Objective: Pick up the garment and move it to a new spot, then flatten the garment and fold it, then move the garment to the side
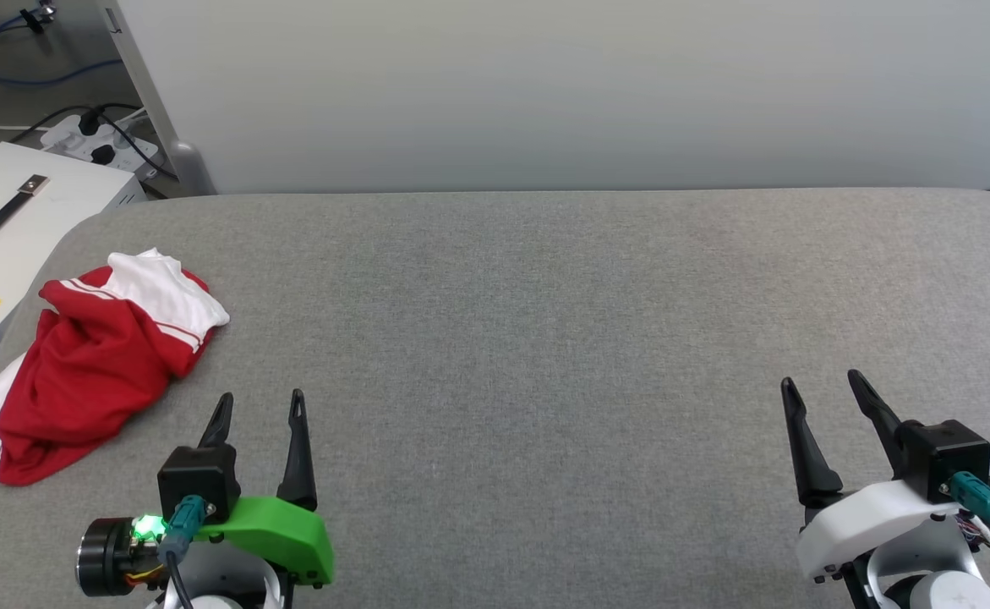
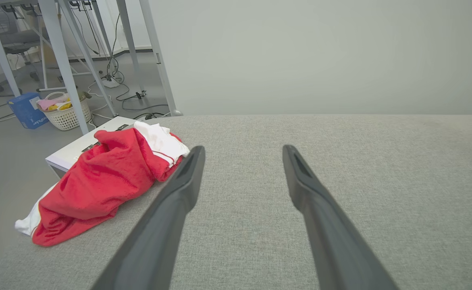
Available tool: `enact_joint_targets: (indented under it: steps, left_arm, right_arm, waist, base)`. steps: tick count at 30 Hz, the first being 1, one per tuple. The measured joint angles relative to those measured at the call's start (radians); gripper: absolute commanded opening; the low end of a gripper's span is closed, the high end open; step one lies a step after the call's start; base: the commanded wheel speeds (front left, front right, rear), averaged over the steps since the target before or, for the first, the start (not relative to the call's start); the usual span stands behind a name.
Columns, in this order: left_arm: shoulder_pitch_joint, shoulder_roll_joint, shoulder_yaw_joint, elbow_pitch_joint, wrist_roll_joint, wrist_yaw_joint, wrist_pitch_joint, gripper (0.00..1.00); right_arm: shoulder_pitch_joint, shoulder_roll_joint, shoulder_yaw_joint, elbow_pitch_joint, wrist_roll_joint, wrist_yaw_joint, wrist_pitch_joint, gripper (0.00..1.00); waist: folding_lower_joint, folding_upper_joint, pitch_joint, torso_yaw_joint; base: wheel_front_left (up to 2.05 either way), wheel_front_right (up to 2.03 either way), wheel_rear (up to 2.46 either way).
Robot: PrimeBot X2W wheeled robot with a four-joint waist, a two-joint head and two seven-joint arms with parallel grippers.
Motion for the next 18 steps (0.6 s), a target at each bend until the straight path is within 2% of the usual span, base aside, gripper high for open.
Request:
enact_joint_targets:
  steps: [18]
  left_arm:
    - [0.001, 0.000, 0.002, 0.024, -0.019, -0.001, -0.037, 1.00]
  right_arm:
    - [0.004, 0.000, -0.004, 0.005, 0.044, 0.000, -0.037, 1.00]
  waist:
    - [0.0000, 0.0000, -0.004, -0.001]
  base:
    - [0.00, 0.00, 0.00]
